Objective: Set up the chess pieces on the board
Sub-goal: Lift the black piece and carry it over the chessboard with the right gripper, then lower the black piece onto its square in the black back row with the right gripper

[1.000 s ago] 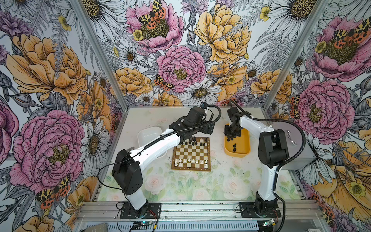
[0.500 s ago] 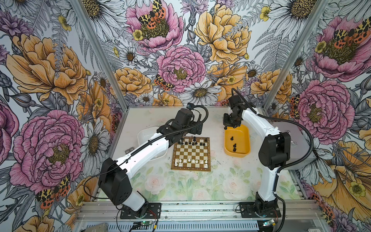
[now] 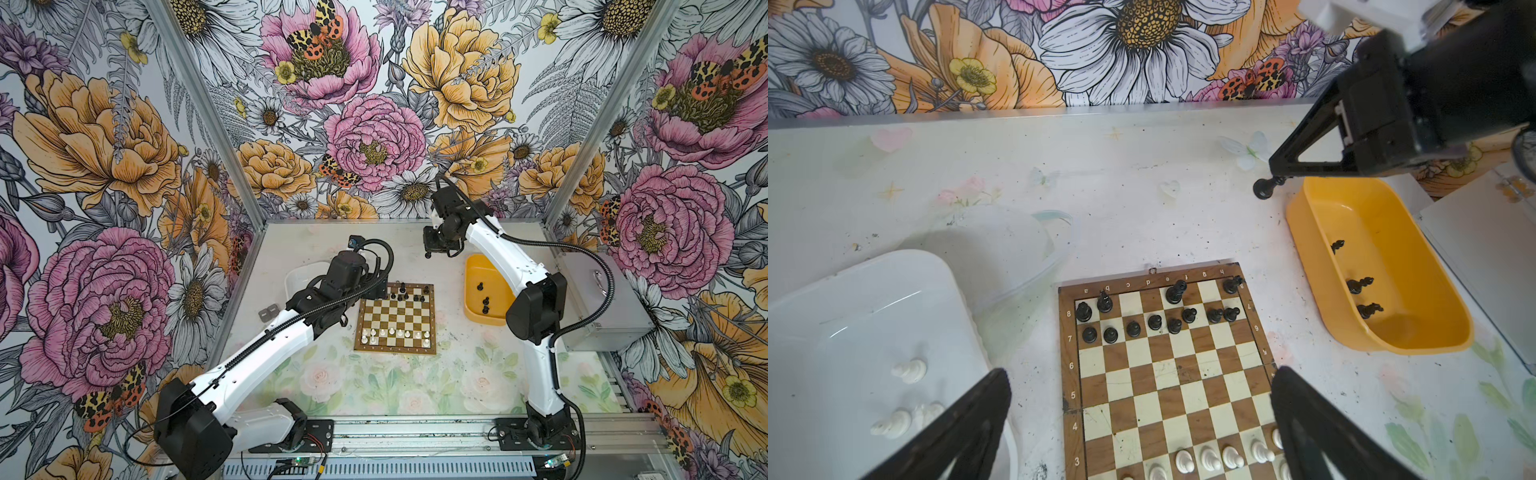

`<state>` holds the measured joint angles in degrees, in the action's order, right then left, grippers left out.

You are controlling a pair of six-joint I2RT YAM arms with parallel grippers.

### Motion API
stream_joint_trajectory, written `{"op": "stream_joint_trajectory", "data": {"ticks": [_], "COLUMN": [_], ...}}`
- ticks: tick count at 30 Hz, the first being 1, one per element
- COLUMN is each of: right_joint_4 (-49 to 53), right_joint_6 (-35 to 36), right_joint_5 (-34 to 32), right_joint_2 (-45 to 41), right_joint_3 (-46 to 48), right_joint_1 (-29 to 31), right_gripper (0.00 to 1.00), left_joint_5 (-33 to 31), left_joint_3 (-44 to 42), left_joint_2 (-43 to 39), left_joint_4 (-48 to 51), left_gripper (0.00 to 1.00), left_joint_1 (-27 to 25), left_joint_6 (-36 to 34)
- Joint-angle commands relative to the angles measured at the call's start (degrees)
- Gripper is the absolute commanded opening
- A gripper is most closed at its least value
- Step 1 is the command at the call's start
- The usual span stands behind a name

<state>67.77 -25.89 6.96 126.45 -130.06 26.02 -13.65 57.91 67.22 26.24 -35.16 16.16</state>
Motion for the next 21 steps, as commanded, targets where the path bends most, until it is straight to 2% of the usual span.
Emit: {"op": "stream_joint_trajectory", "data": {"ticks": [1, 10, 21], "right_joint_4": [1.76, 1.80, 1.89], "right_joint_6": [-0.82, -2.14, -2.69], "right_joint_5": [1.01, 2.09, 3.01], "right_joint_2": [2.80, 8.13, 12.11], "right_joint_3": [-3.86, -8.12, -9.86], "right_joint_1": [2.00, 6.09, 9.29], "right_gripper": [0.10, 0.10, 0.10], "left_joint_5": [-1.60, 0.38, 1.26], "left_joint_3": [-1.84, -5.99, -7.36], "left_joint_2": [-3.31, -8.32, -9.97], "left_joint_4": [0.22, 0.39, 0.39], "left_gripper": [0.99, 0.99, 0.99], "left_joint_1": [1.76, 5.26, 5.80], "left_joint_6": [1.99, 2.89, 3.40]}}
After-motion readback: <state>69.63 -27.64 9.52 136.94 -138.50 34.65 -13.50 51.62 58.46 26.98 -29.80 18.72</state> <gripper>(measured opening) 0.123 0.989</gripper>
